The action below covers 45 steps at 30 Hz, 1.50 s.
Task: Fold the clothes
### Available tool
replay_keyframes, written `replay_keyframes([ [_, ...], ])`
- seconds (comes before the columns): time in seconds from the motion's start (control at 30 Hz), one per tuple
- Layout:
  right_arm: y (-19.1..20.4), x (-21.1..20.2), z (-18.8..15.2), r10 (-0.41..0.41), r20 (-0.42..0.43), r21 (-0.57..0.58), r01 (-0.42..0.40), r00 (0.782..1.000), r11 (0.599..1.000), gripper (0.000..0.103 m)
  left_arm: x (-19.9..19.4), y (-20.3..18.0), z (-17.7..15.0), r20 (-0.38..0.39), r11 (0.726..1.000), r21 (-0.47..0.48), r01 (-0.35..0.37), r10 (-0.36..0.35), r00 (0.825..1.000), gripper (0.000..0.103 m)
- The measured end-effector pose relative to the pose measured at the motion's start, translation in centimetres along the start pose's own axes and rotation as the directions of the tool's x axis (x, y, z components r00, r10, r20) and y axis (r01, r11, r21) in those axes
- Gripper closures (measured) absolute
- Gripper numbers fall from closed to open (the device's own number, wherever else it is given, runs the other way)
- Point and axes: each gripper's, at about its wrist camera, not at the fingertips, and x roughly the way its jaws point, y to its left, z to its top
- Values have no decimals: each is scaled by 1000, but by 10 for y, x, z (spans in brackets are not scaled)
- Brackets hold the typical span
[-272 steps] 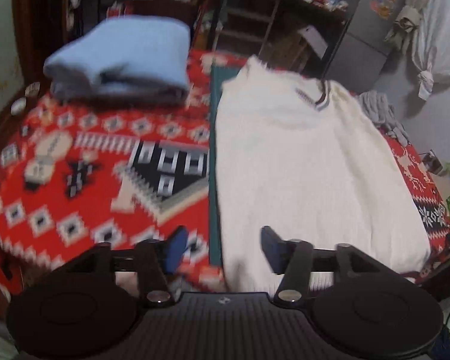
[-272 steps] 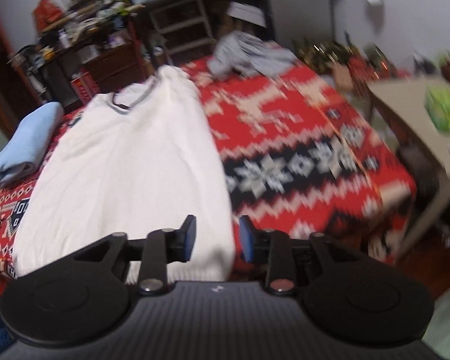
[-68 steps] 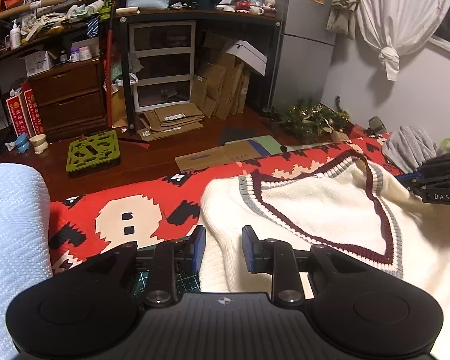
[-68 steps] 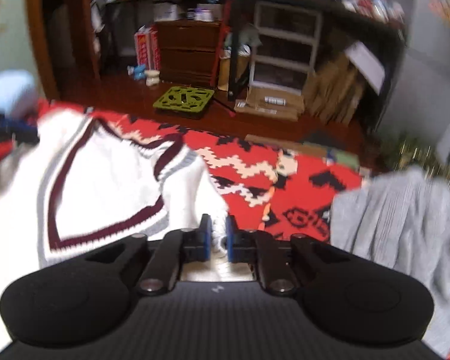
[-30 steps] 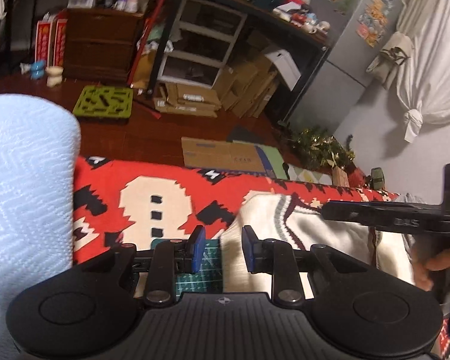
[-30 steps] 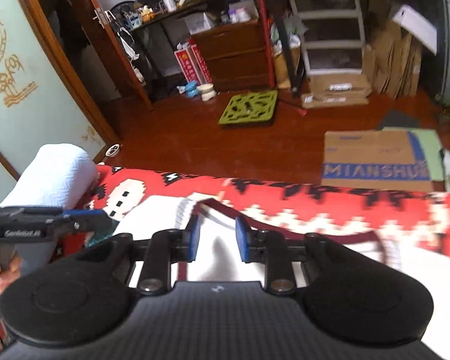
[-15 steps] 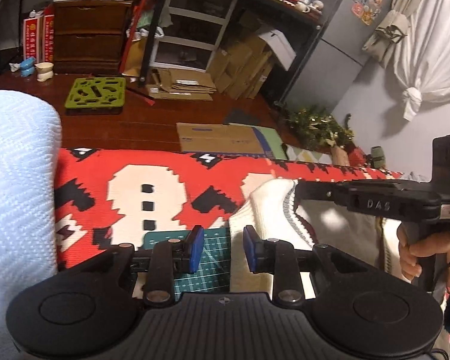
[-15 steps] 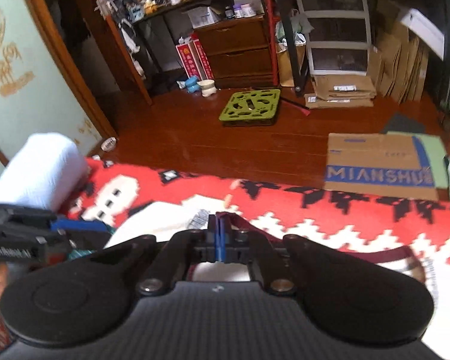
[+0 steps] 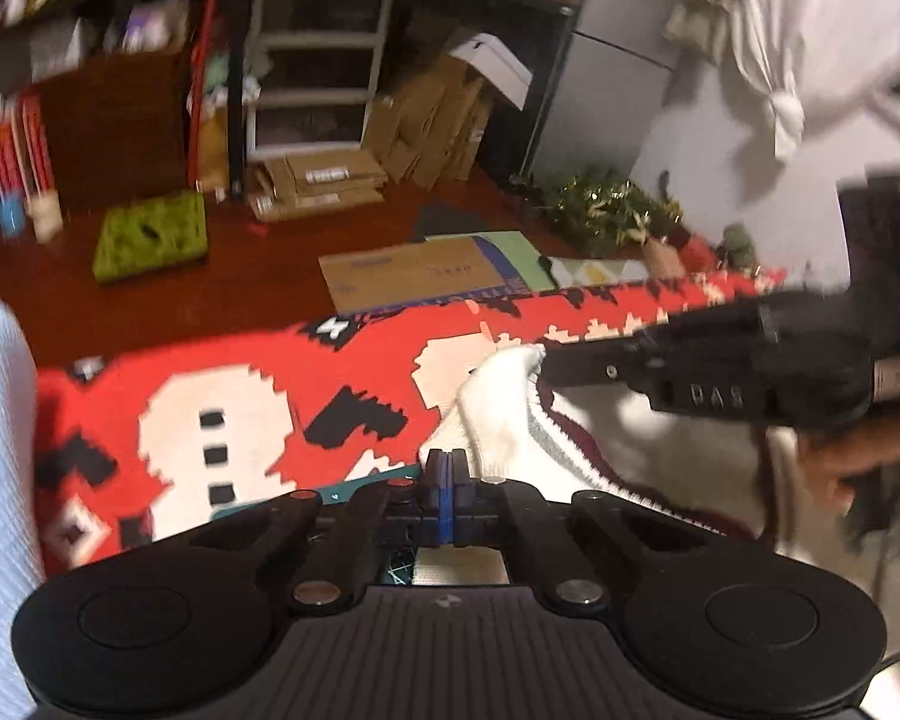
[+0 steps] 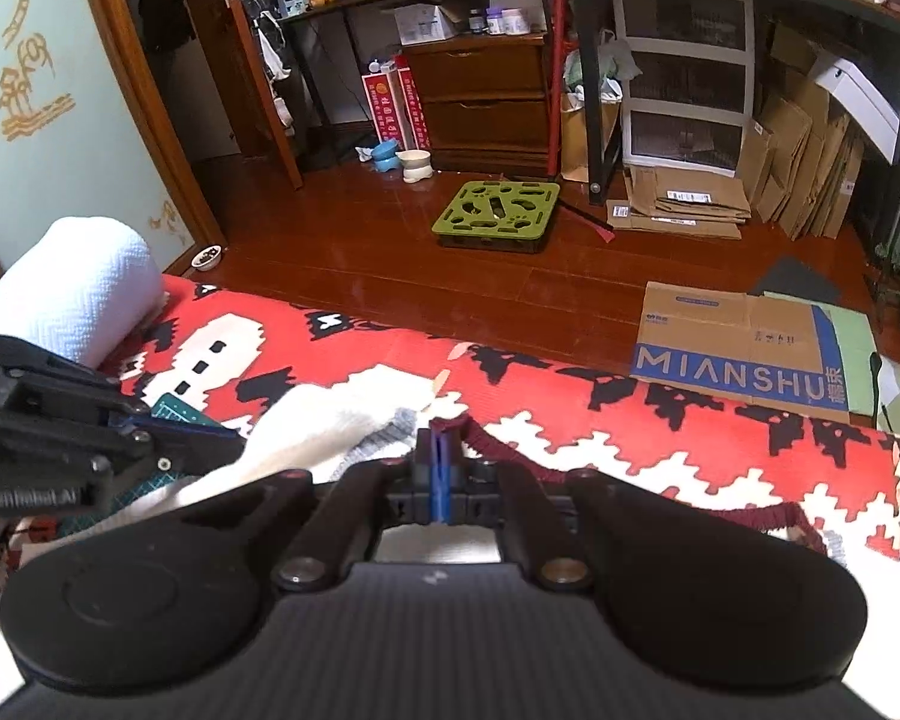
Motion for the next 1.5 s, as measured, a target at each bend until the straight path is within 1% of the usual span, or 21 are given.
replay_keyframes([
  [0.07,2,-1,2,-11,13,-13,11,1000,1000,102,-7,-2,-2,42,997,37,-69,68,997,103],
  [0.1,3,-1,4,-16,20,-19,16,1000,1000,102,-12,-1,-3,71,992,62,-112,108,992,103],
  [0.27,6,10,17,-13,22,-20,13,1000,1000,102,-21,21,0,101,986,29,-165,162,982,103],
  [0.37,3,16,19,-17,2,-16,17,1000,1000,102,-17,31,-1,78,999,-29,-40,42,996,103],
  [0.43,-3,13,15,-33,0,-9,33,999,999,102,-14,29,-1,70,1000,-17,14,-13,997,92],
  [0.5,-9,8,11,-49,1,3,49,999,999,103,-11,20,-1,67,999,36,17,-20,998,74],
  [0.53,-14,4,8,-52,4,13,52,999,999,103,-8,13,-1,64,998,68,9,-14,998,71],
  [0.6,-25,-3,4,-50,12,49,49,999,998,103,-1,5,-1,52,994,104,-13,8,999,71],
  [0.7,-37,-12,-2,-28,30,89,25,999,996,103,7,2,0,33,995,94,-27,24,999,66],
  [0.77,-41,-16,-5,6,45,99,-10,999,995,103,10,3,0,27,996,89,-21,18,999,66],
  [0.87,-40,-19,-6,33,51,99,-38,998,994,103,14,7,1,15,998,65,0,-1,1000,65],
  [0.93,-36,-19,-7,55,56,102,-61,997,993,103,17,15,2,4,1000,9,25,-25,1000,63],
  [0.97,-33,-19,-7,65,58,104,-71,996,992,103,18,17,2,2,999,-8,33,-33,999,64],
  [1.03,-25,-16,-7,88,60,106,-94,994,990,103,17,15,3,3,999,2,37,-37,999,68],
  [1.07,-22,-15,-7,96,61,106,-102,993,989,103,15,11,3,5,999,18,36,-36,999,87],
  [1.1,-19,-14,-7,102,62,105,-108,993,989,102,14,7,4,1,999,37,27,-27,1000,92],
  [1.17,-15,-12,-6,116,62,103,-122,991,987,102,11,-2,2,16,994,97,-46,45,999,97],
  [1.23,-10,-10,-4,125,62,90,-131,990,987,102,6,-5,-1,50,985,128,-113,108,993,97],
  [1.33,0,-2,1,136,56,66,-140,989,988,102,2,1,-4,78,977,131,-170,161,984,97],
  [1.43,7,15,8,118,34,66,-120,992,991,102,9,6,-5,53,975,122,-184,179,983,97],
  [1.5,10,24,12,101,34,64,-103,994,993,103,14,6,-4,57,971,133,-197,191,980,97],
])
